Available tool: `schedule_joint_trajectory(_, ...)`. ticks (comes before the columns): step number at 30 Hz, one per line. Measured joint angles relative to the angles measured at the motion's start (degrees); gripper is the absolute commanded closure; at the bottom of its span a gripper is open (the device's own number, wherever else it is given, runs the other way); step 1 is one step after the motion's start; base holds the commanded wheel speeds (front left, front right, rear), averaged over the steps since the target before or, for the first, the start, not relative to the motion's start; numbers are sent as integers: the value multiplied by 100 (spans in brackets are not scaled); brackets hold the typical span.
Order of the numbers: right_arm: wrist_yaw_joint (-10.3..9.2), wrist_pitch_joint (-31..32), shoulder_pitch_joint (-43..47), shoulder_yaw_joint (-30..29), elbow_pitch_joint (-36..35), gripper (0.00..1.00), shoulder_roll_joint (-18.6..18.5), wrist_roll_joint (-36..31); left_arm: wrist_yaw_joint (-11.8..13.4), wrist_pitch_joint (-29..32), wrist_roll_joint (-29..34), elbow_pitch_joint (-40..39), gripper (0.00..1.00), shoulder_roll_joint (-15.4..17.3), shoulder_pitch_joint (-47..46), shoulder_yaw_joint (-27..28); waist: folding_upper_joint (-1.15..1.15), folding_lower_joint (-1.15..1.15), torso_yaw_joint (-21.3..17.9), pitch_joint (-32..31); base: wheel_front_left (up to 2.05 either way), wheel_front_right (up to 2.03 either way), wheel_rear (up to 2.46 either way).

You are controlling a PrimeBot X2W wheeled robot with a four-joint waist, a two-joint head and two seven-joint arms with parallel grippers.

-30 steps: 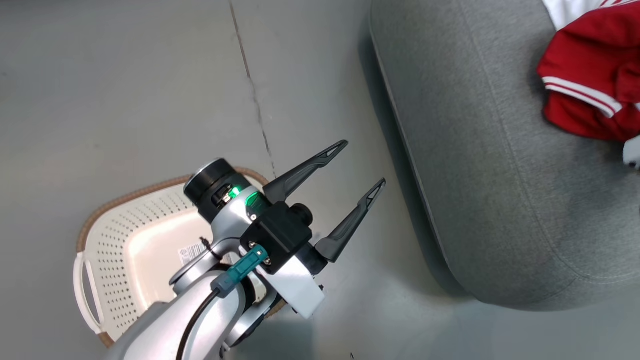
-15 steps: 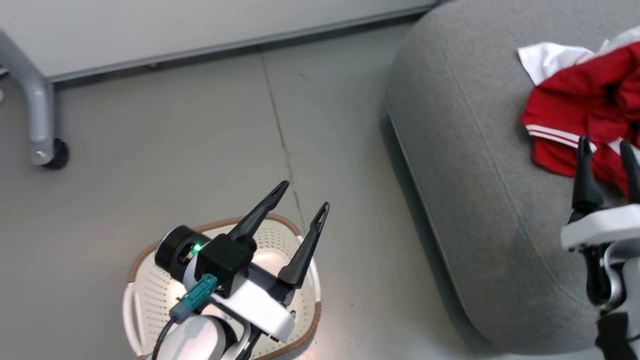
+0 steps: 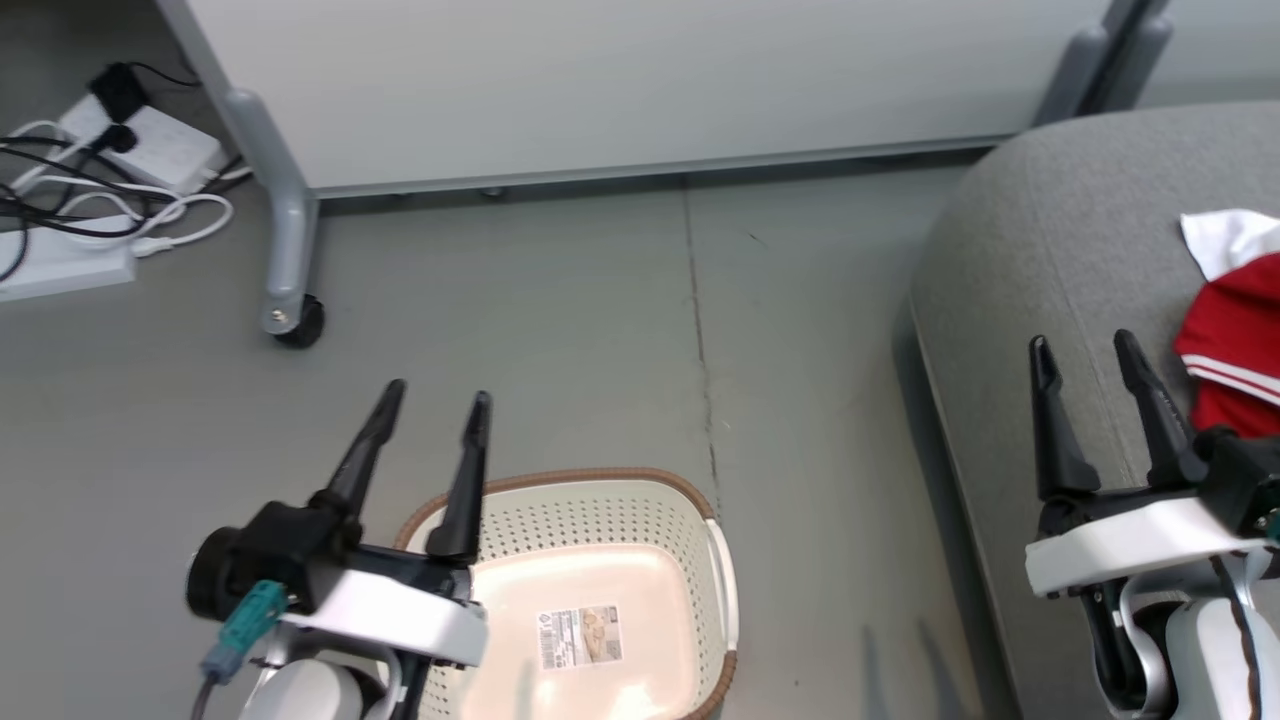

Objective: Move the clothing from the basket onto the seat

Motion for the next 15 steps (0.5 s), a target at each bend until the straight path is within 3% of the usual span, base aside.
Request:
schedule_joint_trajectory(8,0,367,528,145,-688,0,127,-232,212,-214,-229,99,0,76,420,660,0,0,325,-353,0,0,0)
schedule_joint_trajectory(15,0,514,889,149,-907,0,168,-279,282,-266,-207,85,0,137,859,1091,0,0,386,-591,0,0,0)
